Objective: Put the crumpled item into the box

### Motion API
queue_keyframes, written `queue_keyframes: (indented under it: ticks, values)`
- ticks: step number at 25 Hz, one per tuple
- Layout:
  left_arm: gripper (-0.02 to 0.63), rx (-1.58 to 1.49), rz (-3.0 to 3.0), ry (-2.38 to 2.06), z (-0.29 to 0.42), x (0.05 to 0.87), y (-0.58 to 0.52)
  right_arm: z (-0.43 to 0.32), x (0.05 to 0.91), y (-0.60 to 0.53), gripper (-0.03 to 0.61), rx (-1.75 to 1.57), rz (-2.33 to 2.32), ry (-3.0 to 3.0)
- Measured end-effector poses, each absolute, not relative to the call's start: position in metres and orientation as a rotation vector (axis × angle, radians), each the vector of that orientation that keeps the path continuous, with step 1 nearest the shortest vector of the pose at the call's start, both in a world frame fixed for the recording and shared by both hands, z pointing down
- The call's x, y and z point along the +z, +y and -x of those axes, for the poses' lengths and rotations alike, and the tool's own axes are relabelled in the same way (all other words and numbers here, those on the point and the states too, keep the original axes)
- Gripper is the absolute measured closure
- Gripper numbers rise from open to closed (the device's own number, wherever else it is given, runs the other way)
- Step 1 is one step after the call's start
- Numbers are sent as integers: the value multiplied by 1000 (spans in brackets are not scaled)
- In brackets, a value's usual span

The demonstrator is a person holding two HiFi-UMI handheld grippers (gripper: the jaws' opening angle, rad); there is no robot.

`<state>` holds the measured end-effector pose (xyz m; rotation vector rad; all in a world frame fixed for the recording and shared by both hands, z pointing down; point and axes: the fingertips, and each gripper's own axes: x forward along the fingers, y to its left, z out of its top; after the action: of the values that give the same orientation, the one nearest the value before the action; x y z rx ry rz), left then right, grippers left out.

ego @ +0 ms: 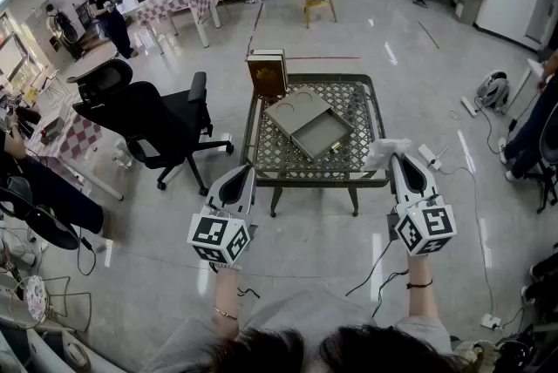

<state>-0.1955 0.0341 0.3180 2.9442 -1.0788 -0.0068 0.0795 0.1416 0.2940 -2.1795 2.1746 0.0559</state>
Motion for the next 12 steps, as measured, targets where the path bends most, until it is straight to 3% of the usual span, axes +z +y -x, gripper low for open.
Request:
queue_keyframes:
  ticks: [12]
  values:
    - [597, 17, -2943, -1090, 188, 319, 38, -89, 296, 142, 528, 43, 2164, 2181]
